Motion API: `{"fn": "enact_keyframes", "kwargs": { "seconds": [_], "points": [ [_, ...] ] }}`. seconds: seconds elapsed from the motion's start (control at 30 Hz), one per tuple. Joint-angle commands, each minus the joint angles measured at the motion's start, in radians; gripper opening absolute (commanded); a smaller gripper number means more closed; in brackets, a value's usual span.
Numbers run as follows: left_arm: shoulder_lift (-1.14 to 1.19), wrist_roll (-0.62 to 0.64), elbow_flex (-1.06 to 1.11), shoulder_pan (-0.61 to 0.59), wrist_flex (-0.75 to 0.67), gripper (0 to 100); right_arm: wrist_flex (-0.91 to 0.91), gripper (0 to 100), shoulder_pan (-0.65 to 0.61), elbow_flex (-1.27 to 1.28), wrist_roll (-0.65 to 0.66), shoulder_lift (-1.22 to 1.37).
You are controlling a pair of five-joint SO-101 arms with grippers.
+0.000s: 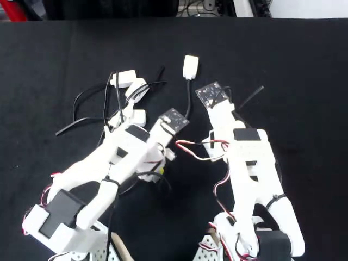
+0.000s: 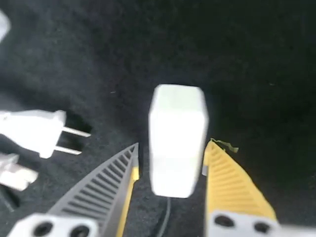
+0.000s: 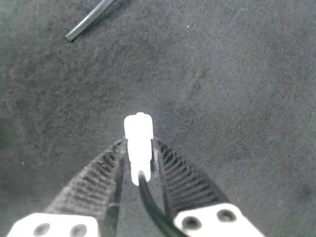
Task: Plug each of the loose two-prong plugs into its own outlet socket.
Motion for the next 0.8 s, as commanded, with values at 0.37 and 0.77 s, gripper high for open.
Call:
{"fn": "enact_keyframes", "kwargs": {
  "seconds": [0.37,0.77],
  "points": [
    [-0.035,-0.041,-0.045,-0.053,0.049,21,0.002,1.1,0.015,-0.022,0.008,0.008],
    [-0.525,-0.023,0.186,-0.053,0.055,21,0.002,1.1,0.015,-0.022,0.008,0.008]
  ]
}}
